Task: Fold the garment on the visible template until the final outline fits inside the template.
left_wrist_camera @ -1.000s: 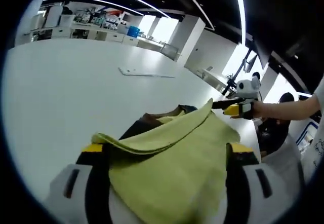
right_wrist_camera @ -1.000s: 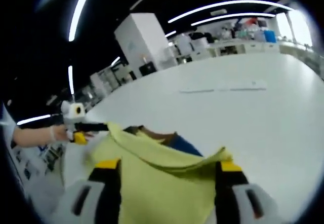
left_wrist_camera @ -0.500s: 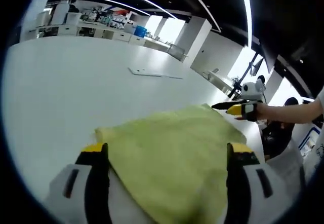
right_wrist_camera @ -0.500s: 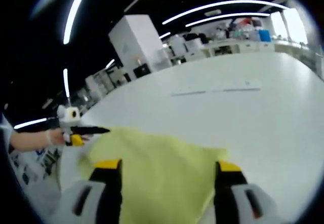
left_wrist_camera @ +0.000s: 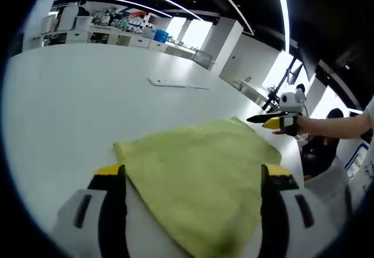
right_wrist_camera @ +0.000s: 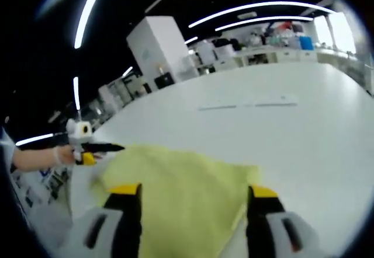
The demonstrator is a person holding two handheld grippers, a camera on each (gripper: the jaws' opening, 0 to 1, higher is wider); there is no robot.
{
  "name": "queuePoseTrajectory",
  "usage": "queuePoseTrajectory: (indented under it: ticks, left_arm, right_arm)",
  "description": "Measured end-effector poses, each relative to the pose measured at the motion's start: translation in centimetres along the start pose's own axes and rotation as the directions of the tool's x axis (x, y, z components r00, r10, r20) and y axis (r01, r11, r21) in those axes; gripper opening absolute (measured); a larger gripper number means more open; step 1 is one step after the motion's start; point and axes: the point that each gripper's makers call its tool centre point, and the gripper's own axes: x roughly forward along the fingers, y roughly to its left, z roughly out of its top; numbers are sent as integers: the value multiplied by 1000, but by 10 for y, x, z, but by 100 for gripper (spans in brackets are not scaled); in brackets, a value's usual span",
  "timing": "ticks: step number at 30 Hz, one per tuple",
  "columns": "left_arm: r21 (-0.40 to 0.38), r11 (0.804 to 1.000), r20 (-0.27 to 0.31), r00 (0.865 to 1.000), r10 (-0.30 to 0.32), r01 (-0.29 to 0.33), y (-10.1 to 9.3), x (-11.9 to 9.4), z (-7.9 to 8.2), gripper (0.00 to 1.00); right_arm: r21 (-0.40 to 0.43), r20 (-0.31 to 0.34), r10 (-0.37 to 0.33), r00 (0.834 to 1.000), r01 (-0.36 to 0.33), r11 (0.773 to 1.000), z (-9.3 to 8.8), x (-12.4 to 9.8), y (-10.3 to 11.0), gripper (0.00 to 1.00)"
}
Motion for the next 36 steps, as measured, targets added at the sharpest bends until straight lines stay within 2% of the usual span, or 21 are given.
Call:
queuePoseTrajectory:
  ticks: [3,6,9,11,15,23,25,32,36]
  left_arm:
    - [5,1000,-11,1000,-8,8,-3,-9,-4,93]
    - [9,1000,-17,1000,-7,8,1,-18,-9,92]
    - [6,1000,-24,1000,-2,3,-6,-28,-19,91]
    - [7,1000,-28,1000,1,-1,-2,-35,-21,91]
    - [17,1000,-57,998,-7,7,-13,-48,-36,89]
    - [41,999,-78,997,3,0,-23,-70,-51,83]
    - [39,999,-82,997,4,-1,-34,-73,-56,81]
    - [16,1000,-61,998,3,-2,-42,-81,-63,75]
    - [5,1000,-53,999,10,-10,-38,-88,-70,70]
  right_arm:
    - [-6,-8,-8,1000,7,1000,-5,-9,-1,72]
    - [-8,-13,-18,1000,18,1000,-12,-18,1,72]
    - [2,-13,-24,1000,24,1000,-18,-26,3,72]
    - [4,-13,-29,999,29,1000,-22,-30,5,72]
    - [7,-12,-34,999,34,999,-24,-37,6,72]
    - [9,-14,-44,999,44,999,-35,-56,12,70]
    - [18,-14,-45,999,45,999,-38,-59,13,69]
    - [12,-24,-50,998,50,999,-46,-69,13,68]
    - [7,-28,-51,998,51,999,-52,-79,16,65]
